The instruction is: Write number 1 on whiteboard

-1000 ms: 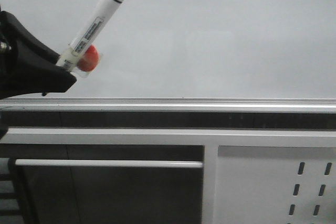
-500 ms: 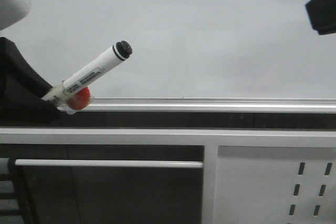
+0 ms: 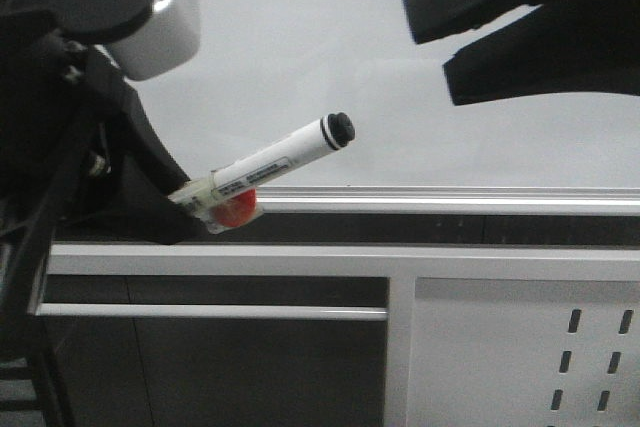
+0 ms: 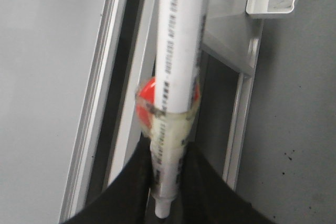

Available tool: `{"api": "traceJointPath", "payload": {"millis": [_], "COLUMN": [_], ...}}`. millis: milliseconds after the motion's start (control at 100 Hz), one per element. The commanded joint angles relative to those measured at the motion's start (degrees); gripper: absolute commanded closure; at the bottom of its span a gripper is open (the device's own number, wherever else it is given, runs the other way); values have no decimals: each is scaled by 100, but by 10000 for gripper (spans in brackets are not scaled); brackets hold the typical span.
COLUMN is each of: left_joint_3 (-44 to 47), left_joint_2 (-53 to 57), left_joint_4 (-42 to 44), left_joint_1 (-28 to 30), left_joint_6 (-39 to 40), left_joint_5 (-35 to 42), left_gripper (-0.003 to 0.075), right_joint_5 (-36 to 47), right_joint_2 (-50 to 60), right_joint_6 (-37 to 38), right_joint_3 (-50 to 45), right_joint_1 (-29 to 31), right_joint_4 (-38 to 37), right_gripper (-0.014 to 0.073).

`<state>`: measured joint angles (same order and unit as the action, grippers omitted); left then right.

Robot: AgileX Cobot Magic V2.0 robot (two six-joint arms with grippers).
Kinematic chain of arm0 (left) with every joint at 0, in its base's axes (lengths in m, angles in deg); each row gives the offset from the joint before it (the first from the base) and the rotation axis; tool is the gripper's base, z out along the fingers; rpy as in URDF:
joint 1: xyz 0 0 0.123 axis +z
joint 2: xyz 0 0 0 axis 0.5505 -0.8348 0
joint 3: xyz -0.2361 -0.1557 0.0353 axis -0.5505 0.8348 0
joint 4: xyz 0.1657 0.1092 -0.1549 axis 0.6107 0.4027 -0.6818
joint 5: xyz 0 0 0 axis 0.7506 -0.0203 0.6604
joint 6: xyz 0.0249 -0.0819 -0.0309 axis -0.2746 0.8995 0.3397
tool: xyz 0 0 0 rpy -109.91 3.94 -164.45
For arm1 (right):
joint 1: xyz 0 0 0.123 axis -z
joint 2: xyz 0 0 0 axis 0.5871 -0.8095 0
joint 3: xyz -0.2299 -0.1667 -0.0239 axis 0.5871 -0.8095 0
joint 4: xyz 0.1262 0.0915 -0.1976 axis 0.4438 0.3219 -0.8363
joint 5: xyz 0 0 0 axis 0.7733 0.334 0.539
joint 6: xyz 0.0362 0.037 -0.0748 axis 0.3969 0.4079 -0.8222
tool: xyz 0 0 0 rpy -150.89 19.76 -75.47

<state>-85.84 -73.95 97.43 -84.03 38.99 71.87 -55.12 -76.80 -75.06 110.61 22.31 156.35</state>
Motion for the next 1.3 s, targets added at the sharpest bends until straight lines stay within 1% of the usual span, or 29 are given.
{"api": "traceJointPath", "payload": {"millis": [0, 120, 260, 390, 560, 820, 1040, 1290], "left_joint_3": [-405, -586, -739, -813, -826, -828, -828, -828], "left_joint_2": [-66, -103, -103, -103, -103, -103, -103, -103], "left_joint_4": [57, 103, 141, 203, 405, 384, 376, 376], "left_joint_1": [-66, -78, -78, -271, -535, -544, -544, -544], "left_joint_6": [43, 43, 43, 43, 43, 43, 51, 79], "left_joint_5": [-117, -141, -163, -178, -191, -147, 226, 247], "left_gripper": [738, 738, 738, 738, 738, 738, 738, 738], "right_joint_5": [171, 535, 643, 799, 727, 726, 614, 555], "right_joint_2": [-105, -309, -541, -690, -785, -785, -794, -794], "right_joint_6": [-100, -100, -100, -100, -100, -100, -100, -100], "right_joint_3": [283, 346, 346, 346, 369, 457, 457, 457], "right_joint_1": [-234, -487, -541, -541, -541, -548, -548, -548], "right_joint_4": [282, 226, 226, 226, 226, 226, 239, 307], "right_gripper": [289, 289, 289, 289, 289, 289, 291, 291]}}
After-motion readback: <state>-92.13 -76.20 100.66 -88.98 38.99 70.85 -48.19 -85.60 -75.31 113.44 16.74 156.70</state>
